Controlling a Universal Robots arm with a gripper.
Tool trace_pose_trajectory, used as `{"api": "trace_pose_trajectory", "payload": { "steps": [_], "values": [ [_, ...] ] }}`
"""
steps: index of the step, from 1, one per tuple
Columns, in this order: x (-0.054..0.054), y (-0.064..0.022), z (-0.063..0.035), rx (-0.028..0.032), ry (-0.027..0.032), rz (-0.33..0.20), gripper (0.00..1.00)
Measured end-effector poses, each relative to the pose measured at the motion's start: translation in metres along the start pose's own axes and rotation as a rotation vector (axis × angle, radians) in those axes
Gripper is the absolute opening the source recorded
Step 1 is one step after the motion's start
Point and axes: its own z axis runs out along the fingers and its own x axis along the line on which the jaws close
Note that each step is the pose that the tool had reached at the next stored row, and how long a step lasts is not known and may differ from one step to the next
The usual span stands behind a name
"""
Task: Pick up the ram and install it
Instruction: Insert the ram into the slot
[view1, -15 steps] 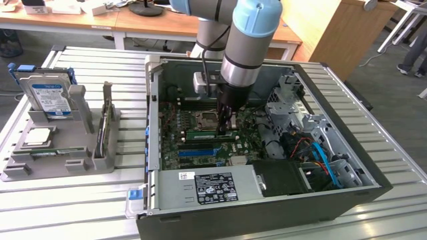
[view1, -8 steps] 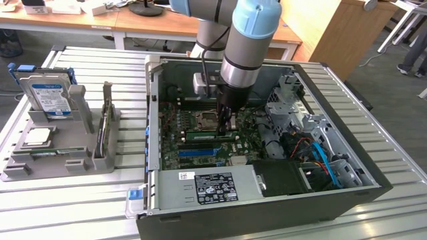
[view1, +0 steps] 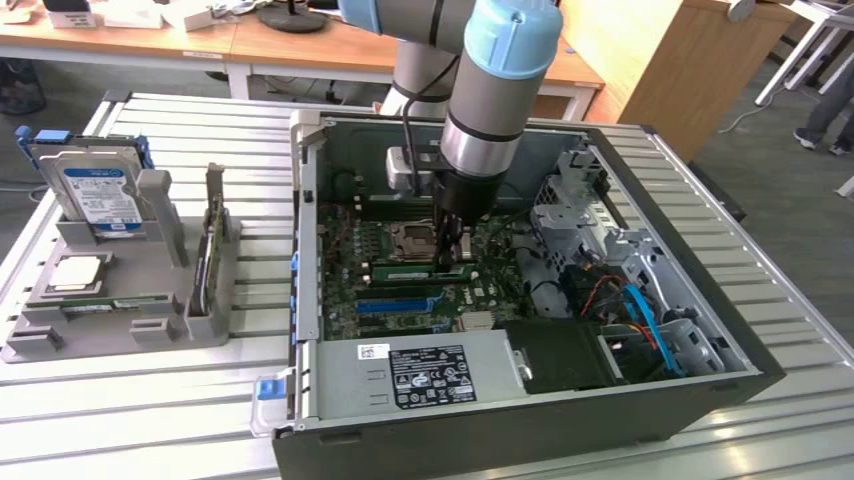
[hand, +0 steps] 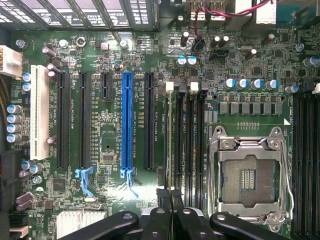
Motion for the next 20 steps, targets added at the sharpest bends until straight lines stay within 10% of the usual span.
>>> {"api": "trace_pose_trajectory", "payload": {
  "steps": [13, 20],
  "values": [
    [0.000, 0.0001, -0.0006, 0.0000, 0.0001, 0.000, 0.25],
    [0.000, 0.0002, -0.0162, 0.0000, 0.0000, 0.000, 0.25]
  ]
}}
